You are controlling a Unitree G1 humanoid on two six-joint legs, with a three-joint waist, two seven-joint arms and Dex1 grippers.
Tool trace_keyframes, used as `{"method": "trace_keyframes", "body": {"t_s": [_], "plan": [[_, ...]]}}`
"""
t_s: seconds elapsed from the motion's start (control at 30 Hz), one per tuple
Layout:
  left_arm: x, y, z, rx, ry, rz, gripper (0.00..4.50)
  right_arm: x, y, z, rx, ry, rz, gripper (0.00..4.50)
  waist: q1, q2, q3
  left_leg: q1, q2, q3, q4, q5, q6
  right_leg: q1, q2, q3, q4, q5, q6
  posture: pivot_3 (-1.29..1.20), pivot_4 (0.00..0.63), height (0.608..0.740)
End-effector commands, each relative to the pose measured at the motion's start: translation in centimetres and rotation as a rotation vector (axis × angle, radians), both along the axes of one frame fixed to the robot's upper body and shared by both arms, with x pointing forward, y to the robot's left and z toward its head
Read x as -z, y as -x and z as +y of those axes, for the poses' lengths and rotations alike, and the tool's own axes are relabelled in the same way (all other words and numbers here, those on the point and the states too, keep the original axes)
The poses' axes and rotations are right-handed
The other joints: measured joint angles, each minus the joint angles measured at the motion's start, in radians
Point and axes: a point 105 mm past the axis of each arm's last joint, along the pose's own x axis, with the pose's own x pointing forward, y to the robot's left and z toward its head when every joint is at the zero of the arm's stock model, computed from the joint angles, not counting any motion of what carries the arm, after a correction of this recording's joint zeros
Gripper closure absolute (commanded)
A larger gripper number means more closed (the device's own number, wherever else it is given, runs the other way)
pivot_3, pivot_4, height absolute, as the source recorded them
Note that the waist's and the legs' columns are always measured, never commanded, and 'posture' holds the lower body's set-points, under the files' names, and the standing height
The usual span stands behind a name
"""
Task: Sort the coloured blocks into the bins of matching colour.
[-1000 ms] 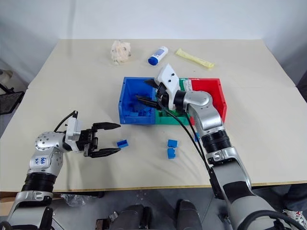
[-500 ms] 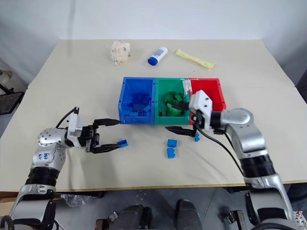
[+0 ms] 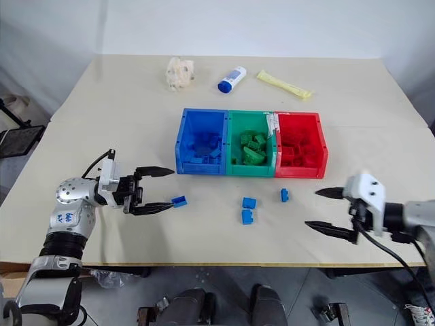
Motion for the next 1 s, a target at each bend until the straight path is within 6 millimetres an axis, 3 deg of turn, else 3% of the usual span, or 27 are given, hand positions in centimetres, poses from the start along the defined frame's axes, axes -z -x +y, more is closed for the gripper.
{"method": "trace_keyframes", "body": {"t_s": [0.03, 0.4, 0.57, 0.73, 0.87, 1.0], "plan": [[-0.5, 0.0, 0.1, 0.005, 0.0, -0.024, 0.0, -1.6, 0.7, -0.8, 0.021, 0.021, -0.047, 0.06, 0.0, 0.0, 0.0, 0.0, 0.0, 0.0, 0.0, 0.0, 0.0, 0.0, 0.0, 0.0, 0.0, 0.0, 0.0, 0.0, 0.15, 0.74], [-0.7, 0.2, -0.2, 0.017, 0.002, -0.035, 0.0, -0.2, -1.9, 1.8, 0.102, -0.097, -0.099, 0.06, -0.002, 0.0, 0.0, 0.0, 0.0, 0.0, 0.0, 0.0, 0.0, 0.0, 0.0, 0.0, 0.0, 0.0, 0.0, 0.0, 0.15, 0.74], [-0.7, 0.6, -0.1, 0.015, 0.0, -0.037, 0.0, 1.9, -3.6, 3.8, 0.141, -0.174, -0.093, 0.06, -0.001, 0.0, 0.0, 0.0, 0.0, 0.0, 0.0, 0.0, 0.0, 0.0, 0.0, 0.0, 0.0, 0.0, 0.0, 0.0, 0.15, 0.74], [-0.7, 0.8, -0.1, 0.011, -0.001, -0.039, 0.0, 3.0, -4.9, 4.5, 0.168, -0.189, -0.091, 0.06, -0.001, 0.0, 0.0, 0.0, 0.0, 0.0, 0.0, 0.0, 0.0, -0.001, 0.0, 0.0, 0.001, 0.0, 0.0, 0.0, 0.15, 0.74], [-0.8, 0.9, 0.1, 0.005, -0.003, -0.043, 0.0, 4.2, -5.7, 4.8, 0.193, -0.193, -0.076, 0.99, -0.002, 0.0, 0.0, 0.0, 0.0, 0.0, 0.0, 0.0, 0.0, 0.0, 0.0, 0.0, 0.001, 0.0, 0.0, 0.0, 0.15, 0.74], [-0.7, 1.1, 0.1, 0.002, -0.004, -0.042, 0.0, 4.2, -5.8, 4.8, 0.196, -0.197, -0.085, 2.38, -0.002, 0.0, 0.0, 0.0, 0.0, 0.0, 0.0, 0.0, 0.0, -0.001, 0.001, 0.0, 0.001, 0.0, 0.0, 0.0, 0.15, 0.74]]}}
